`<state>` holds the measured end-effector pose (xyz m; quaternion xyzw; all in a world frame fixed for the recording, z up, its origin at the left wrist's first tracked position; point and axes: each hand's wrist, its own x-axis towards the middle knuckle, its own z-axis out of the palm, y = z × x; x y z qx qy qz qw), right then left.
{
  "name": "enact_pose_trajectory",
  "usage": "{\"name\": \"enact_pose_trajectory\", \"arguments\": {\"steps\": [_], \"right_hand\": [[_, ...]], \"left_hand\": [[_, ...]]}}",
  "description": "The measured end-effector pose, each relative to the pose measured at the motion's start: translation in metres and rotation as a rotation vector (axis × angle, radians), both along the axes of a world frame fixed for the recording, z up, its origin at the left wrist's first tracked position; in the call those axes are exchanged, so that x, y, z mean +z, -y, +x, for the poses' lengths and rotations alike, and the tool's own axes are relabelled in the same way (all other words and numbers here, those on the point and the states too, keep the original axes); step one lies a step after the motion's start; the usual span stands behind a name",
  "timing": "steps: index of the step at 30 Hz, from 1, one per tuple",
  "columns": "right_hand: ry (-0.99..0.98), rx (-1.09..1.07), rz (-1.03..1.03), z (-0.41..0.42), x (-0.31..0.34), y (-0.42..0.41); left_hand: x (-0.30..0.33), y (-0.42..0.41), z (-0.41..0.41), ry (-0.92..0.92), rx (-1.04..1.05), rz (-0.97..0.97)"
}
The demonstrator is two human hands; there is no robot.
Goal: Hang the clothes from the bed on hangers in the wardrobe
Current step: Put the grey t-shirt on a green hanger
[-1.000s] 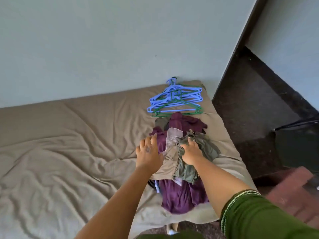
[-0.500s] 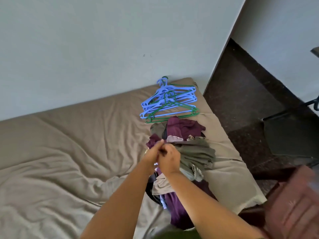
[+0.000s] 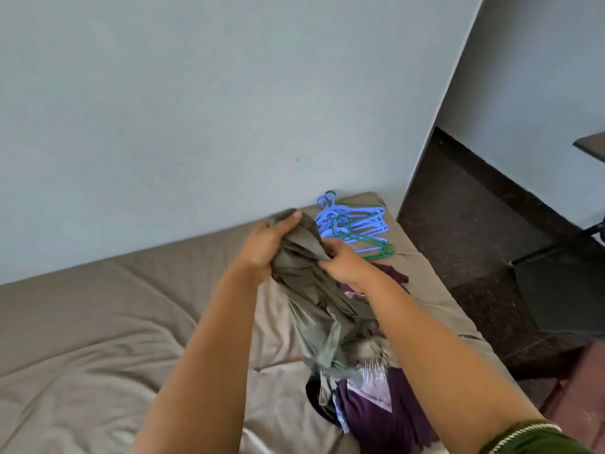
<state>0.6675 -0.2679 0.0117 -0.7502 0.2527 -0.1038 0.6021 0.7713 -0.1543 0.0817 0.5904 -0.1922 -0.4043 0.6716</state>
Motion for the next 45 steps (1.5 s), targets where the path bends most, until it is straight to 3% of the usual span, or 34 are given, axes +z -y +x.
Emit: {"name": "enact_pose_trajectory", "arguments": {"steps": [3,7,10,12,14,15,18,21,23,25,29,31,33,35,38,40,42,45], "right_hand": [[-0.024,0.04,-0.251,0.025,0.037,0.005],[-0.172,0.262,-0.456,0.041,0.081,0.013],[-0.094,0.14,-0.395,0.052,0.096,0.014],[0.033,0.005,-0.222,0.064,0.106,0.009],[0.153,-0.015,-0.048,0.076,0.121,-0.001],[0.182,0.0,-0.063,0.083,0.126,-0.005],[0.105,0.055,-0.403,0.096,0.137,0.003],[-0.23,0.116,-0.884,0.091,0.147,0.031],[-0.312,0.034,-0.951,0.081,0.145,0.046],[-0.321,-0.07,-0.883,0.071,0.142,0.053],[-0.333,-0.125,-0.702,0.065,0.132,0.047],[-0.199,-0.236,-0.566,0.063,0.134,0.046],[-0.157,-0.274,-0.583,0.065,0.138,0.044],[-0.197,-0.067,-0.727,0.074,0.144,0.024],[-0.056,0.257,-0.639,0.098,0.144,-0.034],[0.023,0.184,-0.543,0.109,0.142,-0.057],[0.087,-0.016,-0.496,0.114,0.142,-0.06],[0.272,-0.237,-0.095,0.117,0.143,-0.048]], "left_hand": [[0.06,-0.03,0.033,0.045,0.044,-0.152],[0.113,-0.074,0.075,0.045,0.187,-0.33],[0.113,-0.098,0.094,0.162,0.27,-0.25],[0.101,-0.11,0.104,0.19,0.38,-0.167],[0.087,-0.118,0.111,0.274,0.453,-0.066],[0.081,-0.121,0.115,0.345,0.479,-0.008],[0.069,-0.131,0.125,0.469,0.602,0.09],[0.064,-0.143,0.142,0.584,0.654,0.172],[0.065,-0.143,0.147,0.667,0.617,0.223],[0.067,-0.139,0.147,0.685,0.646,0.226],[0.073,-0.133,0.143,0.508,0.704,0.115],[0.075,-0.134,0.135,0.604,0.554,0.206],[0.077,-0.126,0.124,0.776,0.35,0.317],[0.081,-0.107,0.111,0.874,0.199,0.364],[0.096,-0.071,0.082,0.763,0.014,0.24],[0.107,-0.052,0.064,0.695,-0.009,0.134],[0.108,-0.048,0.057,0.663,0.112,-0.027],[0.078,-0.071,0.076,0.738,0.162,-0.05]]}}
